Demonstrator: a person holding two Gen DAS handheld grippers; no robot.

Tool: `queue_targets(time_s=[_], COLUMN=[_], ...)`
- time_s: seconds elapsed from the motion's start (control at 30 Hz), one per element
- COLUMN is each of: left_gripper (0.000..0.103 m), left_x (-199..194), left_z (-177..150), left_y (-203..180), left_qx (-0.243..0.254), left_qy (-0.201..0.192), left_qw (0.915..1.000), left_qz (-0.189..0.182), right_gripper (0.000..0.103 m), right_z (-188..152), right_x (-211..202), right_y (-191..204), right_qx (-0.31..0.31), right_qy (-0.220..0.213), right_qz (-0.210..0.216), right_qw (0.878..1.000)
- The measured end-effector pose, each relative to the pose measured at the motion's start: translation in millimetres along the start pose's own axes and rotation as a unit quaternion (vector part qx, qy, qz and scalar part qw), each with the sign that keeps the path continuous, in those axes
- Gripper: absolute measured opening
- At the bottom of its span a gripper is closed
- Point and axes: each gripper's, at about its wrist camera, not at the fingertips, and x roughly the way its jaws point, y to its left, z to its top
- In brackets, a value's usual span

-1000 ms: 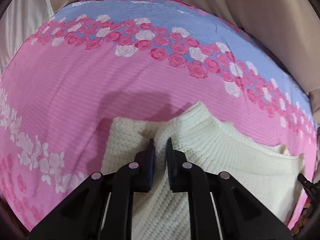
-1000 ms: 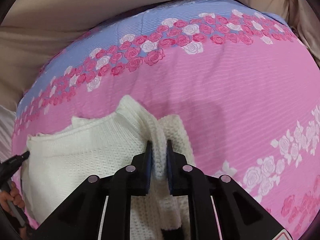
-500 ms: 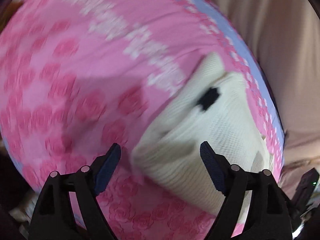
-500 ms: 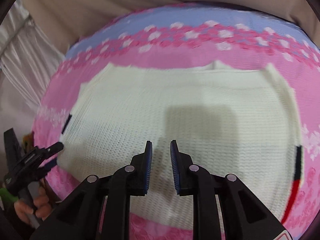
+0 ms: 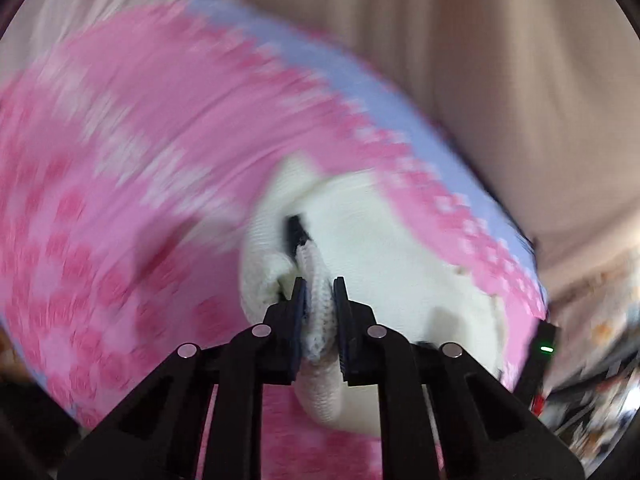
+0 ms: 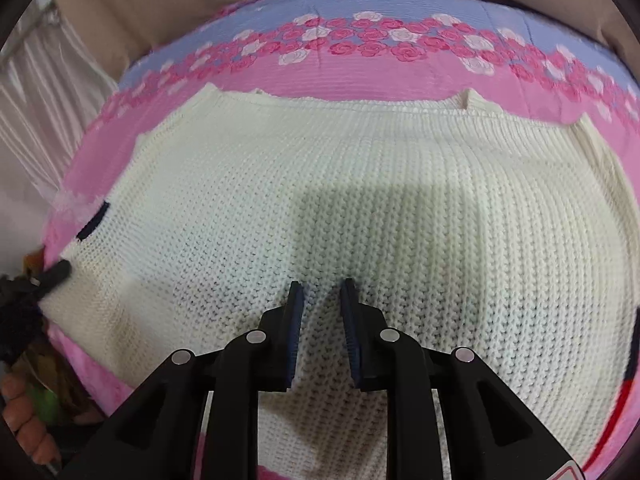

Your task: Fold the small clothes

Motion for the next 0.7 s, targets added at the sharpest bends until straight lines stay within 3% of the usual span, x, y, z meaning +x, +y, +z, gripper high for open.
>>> queue_targets(time_s=[0.13, 0.2, 0.23, 0.27, 0.4, 0.43, 0.47, 0.5, 0.53, 0.57, 0.6, 0.67, 0.7], left_gripper=[0.004, 0.000, 0.000, 0.000, 0.001, 0.002, 0.002, 0.009, 0.032, 0.049, 0.075, 0.083, 0.086], left_x=[-6.4, 8.4, 13.6, 26.6, 77.6, 83.2, 82.3, 77.7, 72.3, 63.9, 55.6, 42.5, 41.7], left_z=[-5.9, -32.3, -44.0, -66.8, -131.1, -138.4, -141.1, -138.2, -131.7, -121.8, -110.2, -92.8, -89.3], left_y=[-104.1, -158.4, -172.1, -193.7, -218.5, -216.3, -208.1, -200.6, -192.3, -181.1, -168.5, -150.8, -145.1], left_qx=[0.128, 0.192, 0.212, 0.249, 0.315, 0.315, 0.300, 0.288, 0.280, 0.264, 0.248, 0.221, 0.221], left_qy=[0.003, 0.038, 0.048, 0.074, 0.157, 0.169, 0.177, 0.172, 0.166, 0.144, 0.114, 0.060, 0.052], left_qw=[0.9886, 0.9731, 0.9679, 0.9565, 0.9310, 0.9300, 0.9335, 0.9384, 0.9423, 0.9513, 0.9607, 0.9731, 0.9739], left_qz=[-0.079, -0.121, -0.126, -0.133, -0.096, -0.084, -0.084, -0.082, -0.080, -0.069, -0.052, -0.021, -0.005], right_gripper=[0.024, 0.026, 0.027, 0.028, 0.044, 0.045, 0.045, 0.047, 0.048, 0.055, 0.059, 0.060, 0.060], right_z=[-18.6, -30.8, -37.1, -41.8, -66.3, -71.5, -76.9, -82.0, -86.6, -90.3, -92.7, -93.8, -92.4], right_x=[-32.8, -52.6, -62.9, -70.2, -95.2, -99.0, -101.9, -107.2, -112.7, -117.4, -119.6, -119.2, -116.7], right_y=[-35.5, -55.8, -67.4, -76.3, -128.9, -140.0, -147.4, -154.9, -159.3, -161.1, -161.4, -154.9, -151.2], right_qx=[0.102, 0.132, 0.142, 0.147, 0.189, 0.199, 0.207, 0.213, 0.215, 0.214, 0.212, 0.205, 0.201], right_qy=[-0.037, -0.058, -0.068, -0.075, -0.096, -0.096, -0.096, -0.098, -0.104, -0.111, -0.114, -0.115, -0.111], right_qz=[0.074, 0.091, 0.089, 0.086, 0.055, 0.045, 0.036, 0.030, 0.027, 0.025, 0.023, 0.027, 0.032], right_qw=[0.991, 0.985, 0.984, 0.983, 0.976, 0.974, 0.973, 0.972, 0.971, 0.970, 0.970, 0.972, 0.973])
